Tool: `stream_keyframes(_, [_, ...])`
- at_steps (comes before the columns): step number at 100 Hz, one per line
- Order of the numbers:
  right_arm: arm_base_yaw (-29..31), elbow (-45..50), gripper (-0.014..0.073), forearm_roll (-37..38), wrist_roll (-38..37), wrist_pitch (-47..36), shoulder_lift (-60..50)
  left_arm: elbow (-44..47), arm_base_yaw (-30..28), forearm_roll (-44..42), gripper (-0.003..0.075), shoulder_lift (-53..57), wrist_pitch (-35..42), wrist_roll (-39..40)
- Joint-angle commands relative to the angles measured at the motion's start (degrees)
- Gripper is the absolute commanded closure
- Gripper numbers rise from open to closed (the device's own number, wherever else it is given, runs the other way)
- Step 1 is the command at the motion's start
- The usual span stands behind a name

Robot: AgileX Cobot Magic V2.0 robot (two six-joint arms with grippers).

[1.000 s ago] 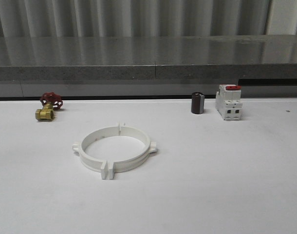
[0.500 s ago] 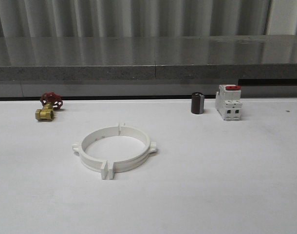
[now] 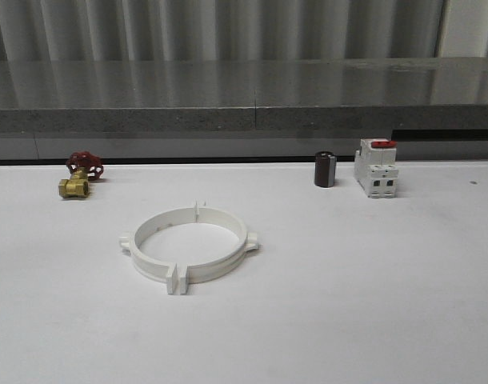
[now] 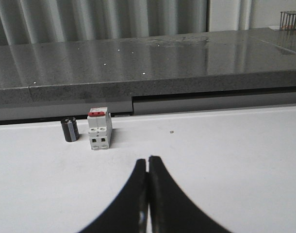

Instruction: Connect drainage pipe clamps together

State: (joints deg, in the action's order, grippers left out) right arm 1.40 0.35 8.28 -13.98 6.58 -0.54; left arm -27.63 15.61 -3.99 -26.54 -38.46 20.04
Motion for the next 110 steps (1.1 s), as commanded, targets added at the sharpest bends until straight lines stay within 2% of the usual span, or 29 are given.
stream_keyframes(1, [0.5,0.2,0.066,1.2,0.5,-6.6,-1.3,-1.6,-0.3,-0.2,0.074,-0.2,3.7,0.0])
stream_keyframes(103, [-0.3,0.3,0.066,1.2,0.5,-7.3,-1.2,-1.6,-0.3,-0.1,0.074,-0.3,3.7,0.0])
stream_keyframes(110, [-0.3,0.3,0.066,1.2,0.5,-7.3,-1.2,-1.2,-0.3,-2.4,0.074,-0.2,3.5,0.0])
